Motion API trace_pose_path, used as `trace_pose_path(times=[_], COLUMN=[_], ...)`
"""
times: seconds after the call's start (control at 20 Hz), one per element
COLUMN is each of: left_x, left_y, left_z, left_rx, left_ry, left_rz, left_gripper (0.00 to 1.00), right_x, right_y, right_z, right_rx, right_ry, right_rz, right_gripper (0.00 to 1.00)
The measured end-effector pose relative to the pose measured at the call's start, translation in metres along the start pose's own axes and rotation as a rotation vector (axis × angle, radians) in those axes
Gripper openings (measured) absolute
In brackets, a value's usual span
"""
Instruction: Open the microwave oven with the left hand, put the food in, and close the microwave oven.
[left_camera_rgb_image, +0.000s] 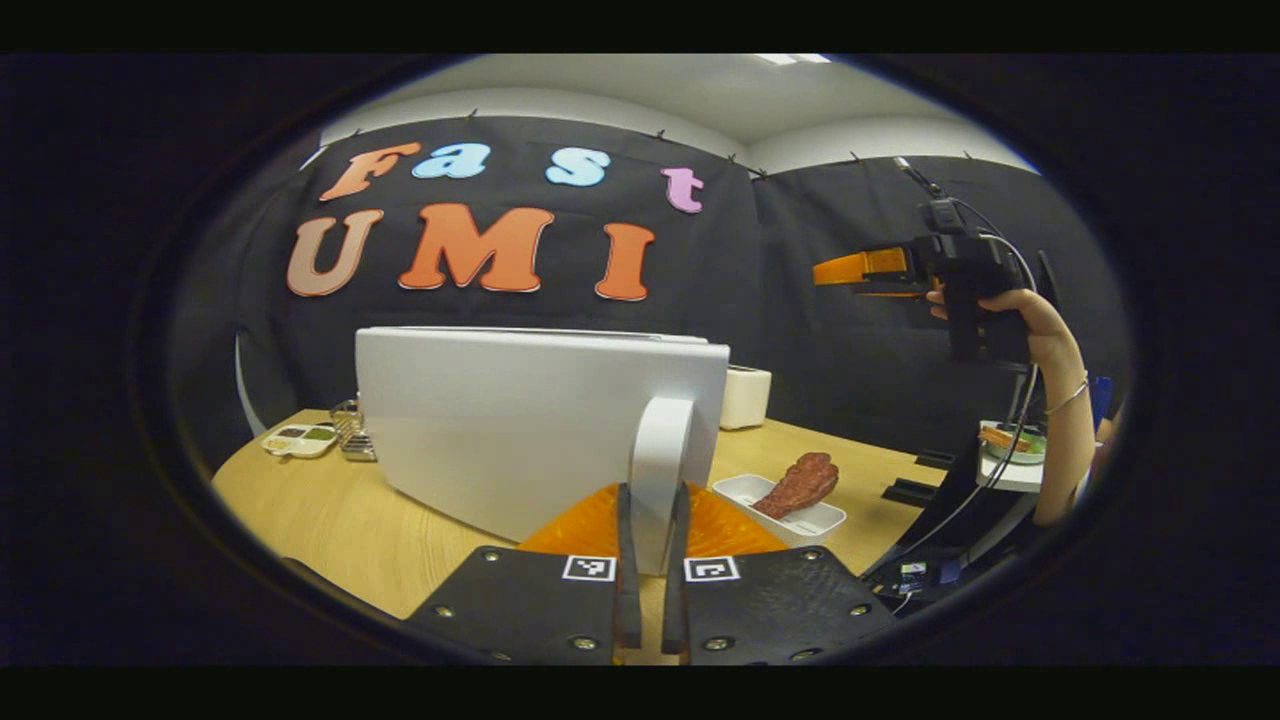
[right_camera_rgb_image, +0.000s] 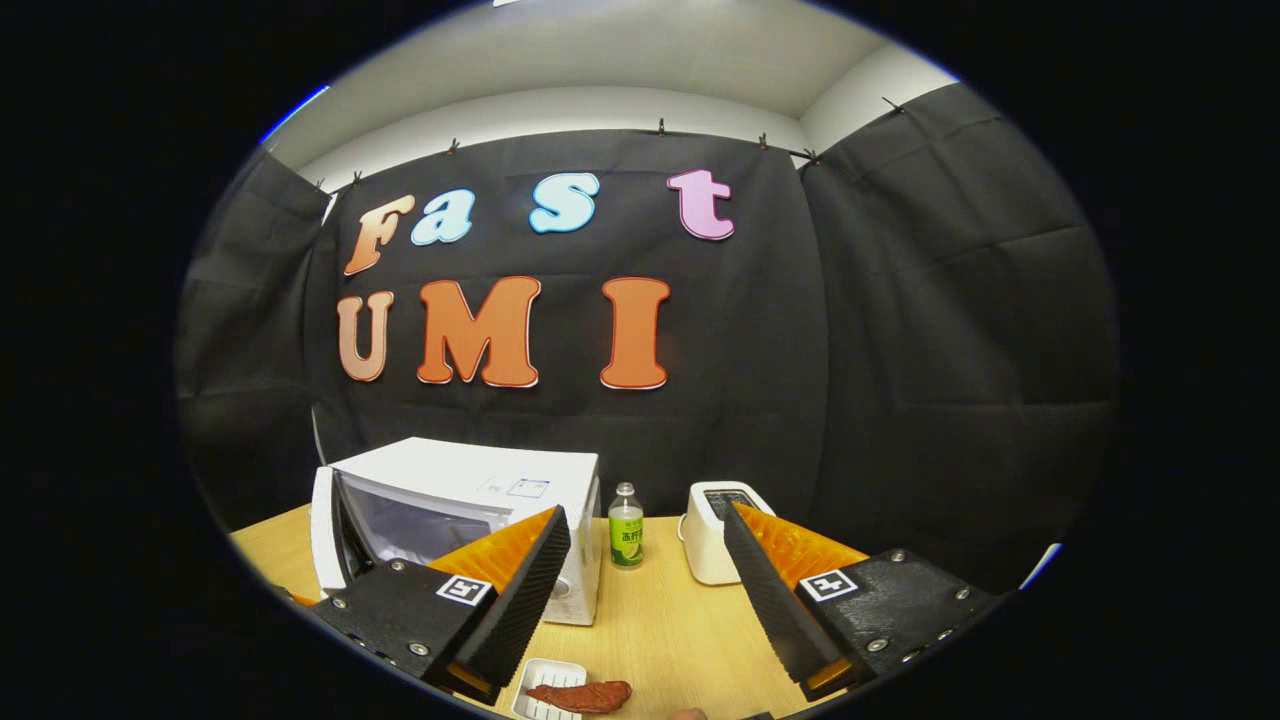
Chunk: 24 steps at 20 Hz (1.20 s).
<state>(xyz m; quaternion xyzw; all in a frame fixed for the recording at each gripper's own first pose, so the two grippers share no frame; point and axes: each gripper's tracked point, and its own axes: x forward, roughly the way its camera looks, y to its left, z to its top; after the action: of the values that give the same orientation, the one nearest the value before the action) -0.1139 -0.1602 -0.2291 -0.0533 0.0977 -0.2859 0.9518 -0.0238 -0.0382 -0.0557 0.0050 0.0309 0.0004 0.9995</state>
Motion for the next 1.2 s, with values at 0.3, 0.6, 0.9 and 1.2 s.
trace_pose_path(times=[0.3,0.6,0.9,1.2], left_x=[-0.056,-0.125,-0.206,-0.265], left_y=[0.032,0.089,0.168,0.213], left_z=[-0.001,0.001,0.017,0.025], left_rx=[-0.003,-0.019,0.048,-0.050], left_ry=[-0.001,-0.020,-0.046,-0.108], left_rz=[0.101,0.309,0.631,0.768], left_gripper=[0.10,0.11,0.93,0.94], right_x=[-0.009,-0.015,-0.024,-0.029], right_y=[0.022,0.034,0.040,0.028], right_z=[-0.006,-0.015,-0.023,-0.040], right_rx=[-0.002,0.016,0.001,0.021], right_ry=[0.002,0.017,0.020,0.030], right_rz=[0.042,0.056,0.063,0.038], right_gripper=[0.96,0.96,0.96,0.96])
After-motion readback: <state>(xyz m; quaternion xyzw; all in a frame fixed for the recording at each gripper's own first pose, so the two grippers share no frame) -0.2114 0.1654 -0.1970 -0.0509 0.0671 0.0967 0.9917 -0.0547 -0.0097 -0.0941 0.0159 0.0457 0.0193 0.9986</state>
